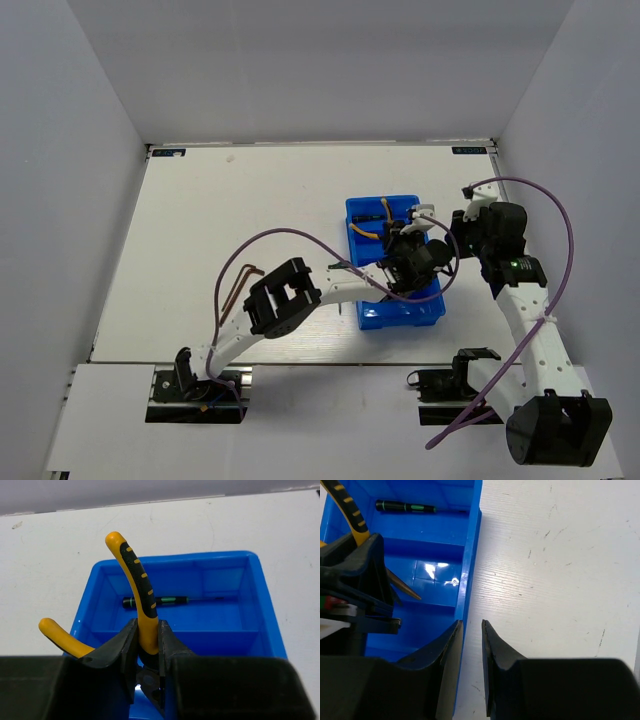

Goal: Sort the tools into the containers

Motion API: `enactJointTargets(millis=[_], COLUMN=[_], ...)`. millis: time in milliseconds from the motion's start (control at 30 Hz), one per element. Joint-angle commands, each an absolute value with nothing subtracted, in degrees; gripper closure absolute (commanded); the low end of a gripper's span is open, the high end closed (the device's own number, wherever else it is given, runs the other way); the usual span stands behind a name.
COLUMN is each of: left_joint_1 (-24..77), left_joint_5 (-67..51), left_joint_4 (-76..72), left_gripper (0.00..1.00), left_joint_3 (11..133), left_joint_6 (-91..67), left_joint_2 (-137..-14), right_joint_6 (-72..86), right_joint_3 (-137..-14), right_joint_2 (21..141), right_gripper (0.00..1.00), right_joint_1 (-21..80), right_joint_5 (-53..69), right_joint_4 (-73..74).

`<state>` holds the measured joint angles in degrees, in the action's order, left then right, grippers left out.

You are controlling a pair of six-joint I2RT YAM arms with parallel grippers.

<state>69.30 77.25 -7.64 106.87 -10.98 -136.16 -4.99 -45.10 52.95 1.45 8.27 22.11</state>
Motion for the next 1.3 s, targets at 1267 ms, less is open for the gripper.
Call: enactJointTargets(millis=[1267], left_joint_1=[69.17], left_joint_5=[76.29], left_joint_4=[-29.88], left_gripper=[1.0], left_joint_3=[105.64], left_joint_6=[4.65], left_joint_2=[-132.97], right_joint_6=[-5.45], right_joint_3=[-45.79], right_joint_2=[51.59], right_gripper=[0.72], right_joint_1=[0.97], right_joint_5=[8.0], right_joint_4=[20.57])
